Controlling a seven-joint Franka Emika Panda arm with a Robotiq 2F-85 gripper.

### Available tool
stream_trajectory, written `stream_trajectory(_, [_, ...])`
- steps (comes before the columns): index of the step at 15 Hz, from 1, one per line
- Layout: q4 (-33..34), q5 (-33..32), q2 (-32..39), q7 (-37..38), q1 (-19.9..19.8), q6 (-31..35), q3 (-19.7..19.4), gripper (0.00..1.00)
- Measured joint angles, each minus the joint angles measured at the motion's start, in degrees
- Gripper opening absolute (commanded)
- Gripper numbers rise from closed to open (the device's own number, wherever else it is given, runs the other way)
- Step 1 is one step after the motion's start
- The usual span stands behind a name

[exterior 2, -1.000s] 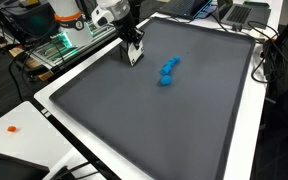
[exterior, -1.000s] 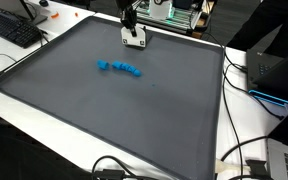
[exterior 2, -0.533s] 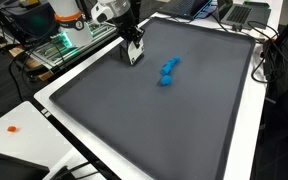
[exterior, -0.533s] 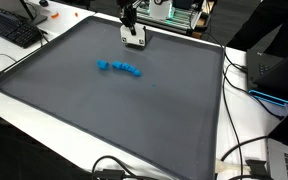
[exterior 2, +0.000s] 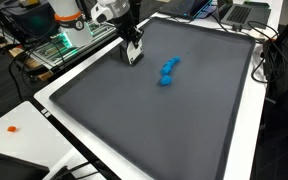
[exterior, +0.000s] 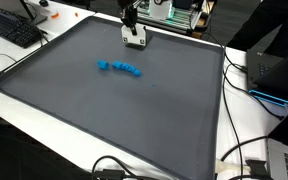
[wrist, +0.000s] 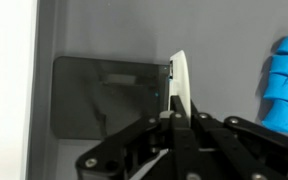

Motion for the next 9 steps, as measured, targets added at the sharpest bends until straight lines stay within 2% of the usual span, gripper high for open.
stream_trajectory(9, [-0.1, 0.1, 0.6, -0.1, 0.5, 0.1, 0.1, 0.01])
